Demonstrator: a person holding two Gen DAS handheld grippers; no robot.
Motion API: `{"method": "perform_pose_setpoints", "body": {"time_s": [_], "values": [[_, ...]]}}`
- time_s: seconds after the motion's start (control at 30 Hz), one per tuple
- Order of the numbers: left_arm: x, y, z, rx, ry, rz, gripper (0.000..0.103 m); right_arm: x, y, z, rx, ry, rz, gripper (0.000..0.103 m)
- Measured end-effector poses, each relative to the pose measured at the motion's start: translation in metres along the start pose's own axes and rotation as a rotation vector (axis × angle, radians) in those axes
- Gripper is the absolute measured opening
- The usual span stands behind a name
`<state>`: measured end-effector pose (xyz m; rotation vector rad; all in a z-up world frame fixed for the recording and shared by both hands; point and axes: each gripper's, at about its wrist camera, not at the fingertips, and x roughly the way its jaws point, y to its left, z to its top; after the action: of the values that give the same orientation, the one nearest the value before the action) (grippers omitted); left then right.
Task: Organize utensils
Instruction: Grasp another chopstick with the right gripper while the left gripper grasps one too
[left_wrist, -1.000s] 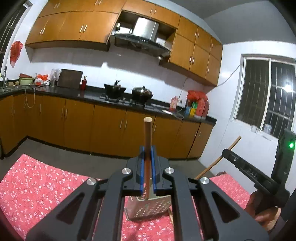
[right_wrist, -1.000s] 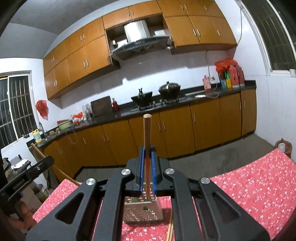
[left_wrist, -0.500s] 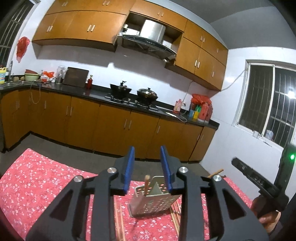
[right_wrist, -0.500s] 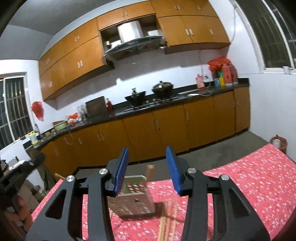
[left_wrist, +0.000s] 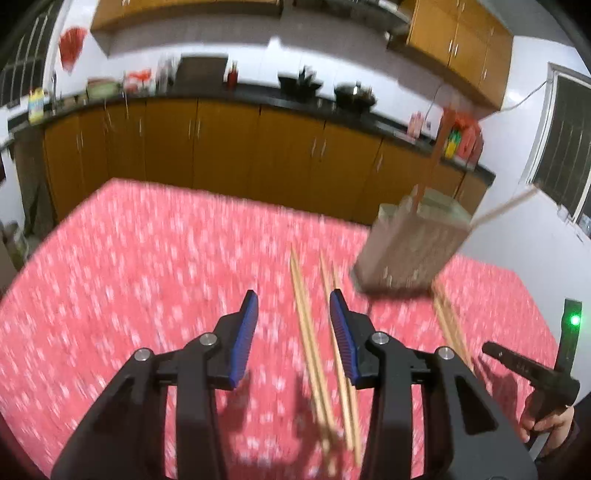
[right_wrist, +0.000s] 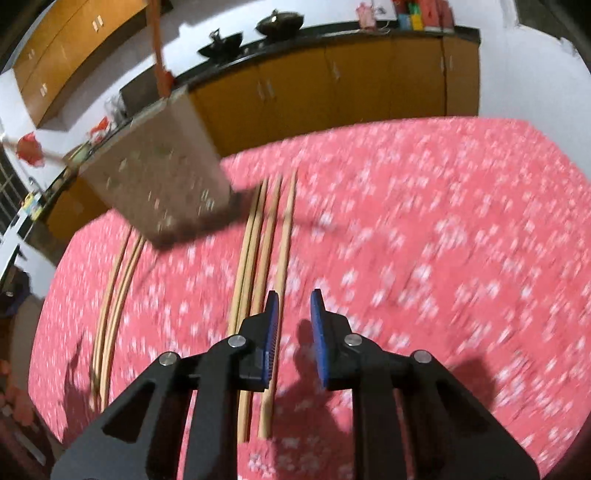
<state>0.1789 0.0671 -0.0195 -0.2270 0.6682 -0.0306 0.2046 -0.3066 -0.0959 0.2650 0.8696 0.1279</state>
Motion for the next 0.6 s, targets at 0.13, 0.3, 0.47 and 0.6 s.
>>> {"method": "perform_pose_setpoints", "body": {"time_s": [0.13, 0.3, 0.47, 0.6], "values": [[0.015, 0.005, -0.028, 0.001, 0.077, -0.015, 0.035, 0.007, 0.010, -0.012, -0.026, 0.030, 0.010, 0.019], [0.025, 0.004, -0.042, -0.004, 0.125, -0.045, 0.032, 0.014, 0.015, -0.024, -0.069, 0.033, -0.015, 0.017], [0.031, -0.011, -0.049, 0.015, 0.168, -0.079, 0.025, 0.019, 0.015, -0.025, -0.103, 0.009, -0.097, 0.007], [0.039, -0.019, -0.053, 0.038, 0.199, -0.093, 0.021, 0.013, 0.000, -0.020, -0.033, -0.001, -0.115, 0.007]]}}
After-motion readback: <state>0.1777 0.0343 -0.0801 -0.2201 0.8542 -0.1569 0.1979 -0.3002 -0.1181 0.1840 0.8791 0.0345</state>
